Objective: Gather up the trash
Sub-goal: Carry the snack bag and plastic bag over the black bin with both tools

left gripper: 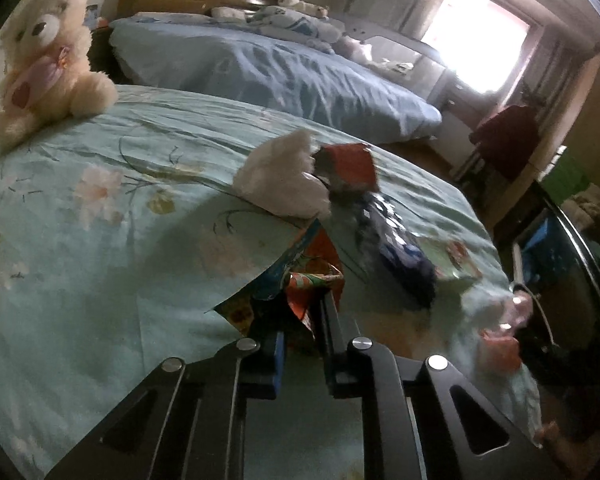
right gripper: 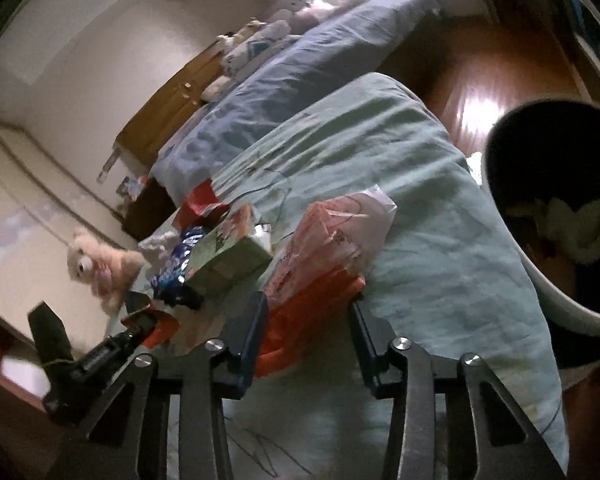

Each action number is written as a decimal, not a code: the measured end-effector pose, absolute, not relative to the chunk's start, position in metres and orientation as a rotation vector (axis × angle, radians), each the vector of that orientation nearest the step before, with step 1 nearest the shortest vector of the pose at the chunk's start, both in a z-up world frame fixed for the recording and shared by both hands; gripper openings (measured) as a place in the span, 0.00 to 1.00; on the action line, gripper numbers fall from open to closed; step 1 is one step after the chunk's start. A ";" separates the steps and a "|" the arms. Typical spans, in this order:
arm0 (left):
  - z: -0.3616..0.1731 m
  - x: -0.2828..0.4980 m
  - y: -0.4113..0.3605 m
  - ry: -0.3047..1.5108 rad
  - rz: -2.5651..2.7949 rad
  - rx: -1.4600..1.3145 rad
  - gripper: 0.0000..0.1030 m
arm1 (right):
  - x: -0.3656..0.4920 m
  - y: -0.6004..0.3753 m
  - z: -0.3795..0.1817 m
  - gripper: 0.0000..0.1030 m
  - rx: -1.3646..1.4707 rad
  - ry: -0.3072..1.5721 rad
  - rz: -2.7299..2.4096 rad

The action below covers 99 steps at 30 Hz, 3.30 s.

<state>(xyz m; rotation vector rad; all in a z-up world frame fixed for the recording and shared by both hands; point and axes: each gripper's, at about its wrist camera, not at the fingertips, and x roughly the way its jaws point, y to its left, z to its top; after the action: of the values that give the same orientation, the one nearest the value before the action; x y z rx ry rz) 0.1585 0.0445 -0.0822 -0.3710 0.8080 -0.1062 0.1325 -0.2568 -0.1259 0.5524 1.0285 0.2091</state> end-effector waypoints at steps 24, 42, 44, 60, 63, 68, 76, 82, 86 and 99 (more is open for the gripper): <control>-0.044 0.139 -0.089 0.823 -0.449 -0.167 0.11 | 0.092 -0.326 -0.082 0.29 0.433 0.902 0.099; -0.053 0.178 -0.186 0.841 -0.582 -0.056 0.11 | 0.077 -0.398 -0.076 0.29 0.407 0.859 -0.068; -0.053 0.181 -0.192 0.841 -0.587 -0.053 0.11 | 0.077 -0.402 -0.076 0.29 0.404 0.855 -0.076; -0.057 0.197 -0.226 0.854 -0.617 -0.036 0.11 | 0.084 -0.418 -0.089 0.29 0.393 0.879 -0.113; -0.056 0.199 -0.232 0.857 -0.623 -0.033 0.11 | 0.085 -0.419 -0.090 0.29 0.389 0.882 -0.115; -0.057 0.203 -0.239 0.862 -0.629 -0.026 0.11 | 0.088 -0.424 -0.092 0.29 0.383 0.887 -0.119; -0.057 0.208 -0.250 0.869 -0.638 -0.017 0.11 | 0.095 -0.431 -0.097 0.30 0.377 0.907 -0.121; -0.060 0.214 -0.260 0.884 -0.650 -0.023 0.12 | 0.104 -0.438 -0.101 0.30 0.381 0.929 -0.117; -0.061 0.215 -0.265 0.877 -0.657 -0.018 0.12 | 0.108 -0.441 -0.102 0.30 0.383 0.935 -0.119; -0.067 0.222 -0.282 0.896 -0.660 0.000 0.12 | 0.116 -0.452 -0.107 0.30 0.403 0.949 -0.131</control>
<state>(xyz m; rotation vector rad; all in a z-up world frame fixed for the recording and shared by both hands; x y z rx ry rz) 0.2224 -0.2822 -0.0674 0.0003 0.8965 -0.6596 0.1162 -0.4522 -0.1070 0.4030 0.9487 -0.1308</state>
